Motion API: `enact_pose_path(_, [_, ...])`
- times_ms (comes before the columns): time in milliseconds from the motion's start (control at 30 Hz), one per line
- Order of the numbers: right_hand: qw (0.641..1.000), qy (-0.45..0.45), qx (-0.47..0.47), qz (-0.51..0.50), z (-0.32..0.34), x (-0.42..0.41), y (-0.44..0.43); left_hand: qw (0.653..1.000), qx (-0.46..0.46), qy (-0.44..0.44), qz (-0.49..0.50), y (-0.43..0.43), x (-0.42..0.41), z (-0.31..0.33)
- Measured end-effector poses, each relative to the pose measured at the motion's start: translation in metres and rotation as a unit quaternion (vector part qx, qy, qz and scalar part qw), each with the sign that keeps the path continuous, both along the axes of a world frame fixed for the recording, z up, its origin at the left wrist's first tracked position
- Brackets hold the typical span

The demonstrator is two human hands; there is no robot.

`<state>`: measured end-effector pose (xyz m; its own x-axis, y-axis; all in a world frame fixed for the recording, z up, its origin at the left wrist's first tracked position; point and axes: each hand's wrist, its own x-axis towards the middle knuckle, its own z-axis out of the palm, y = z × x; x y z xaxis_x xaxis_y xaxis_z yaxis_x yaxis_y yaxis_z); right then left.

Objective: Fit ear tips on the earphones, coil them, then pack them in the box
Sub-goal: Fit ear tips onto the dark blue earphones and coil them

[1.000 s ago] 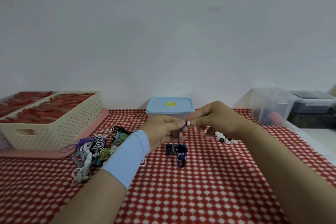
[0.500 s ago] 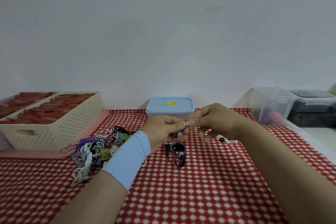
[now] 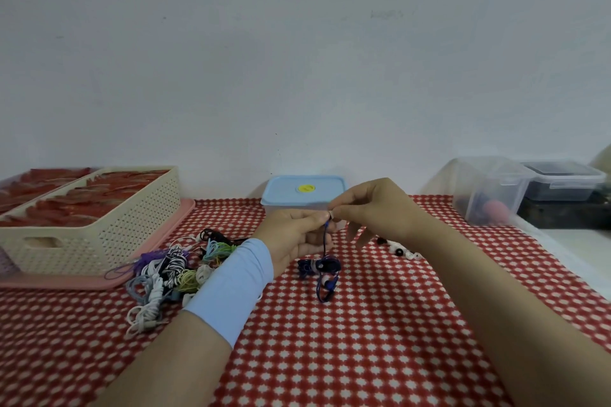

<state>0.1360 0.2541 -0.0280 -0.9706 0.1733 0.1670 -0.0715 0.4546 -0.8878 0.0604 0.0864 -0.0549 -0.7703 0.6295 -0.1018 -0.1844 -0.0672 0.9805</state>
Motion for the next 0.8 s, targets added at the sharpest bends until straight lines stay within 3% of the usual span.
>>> enact_pose_path(333, [0.994,0.055,0.098,-0.003,-0.0037,-0.0033,0.0020,0.999,-0.018,-0.023,-0.026,-0.0006,-0.0025,-0.0022])
enact_pose_path(800, [0.998,0.041,0.055,0.008,-0.0035,-0.0015,0.0011,0.999,-0.023,0.002,-0.025,-0.0019,-0.0032,-0.0011])
